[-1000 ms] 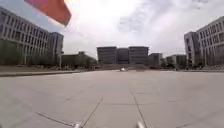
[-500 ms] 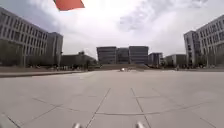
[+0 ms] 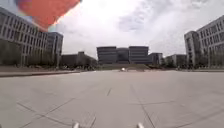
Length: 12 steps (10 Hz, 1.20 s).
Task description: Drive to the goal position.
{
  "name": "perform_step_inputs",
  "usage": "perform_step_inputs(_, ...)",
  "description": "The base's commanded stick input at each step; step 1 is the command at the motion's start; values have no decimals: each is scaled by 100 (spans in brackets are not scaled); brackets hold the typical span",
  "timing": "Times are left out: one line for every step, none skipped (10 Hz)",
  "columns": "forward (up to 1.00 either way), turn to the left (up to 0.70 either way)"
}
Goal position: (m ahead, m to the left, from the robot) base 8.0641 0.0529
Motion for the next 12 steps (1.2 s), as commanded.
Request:
perform_step_inputs(70, 0)
perform_step_inputs(70, 0)
perform_step_inputs(70, 0)
perform_step_inputs(70, 0)
perform_step_inputs(70, 0)
perform_step_inputs(70, 0)
perform_step_inputs(70, 0)
perform_step_inputs(70, 0)
perform_step_inputs(70, 0)
perform_step_inputs(70, 0)
perform_step_inputs(70, 0)
perform_step_inputs(70, 0)
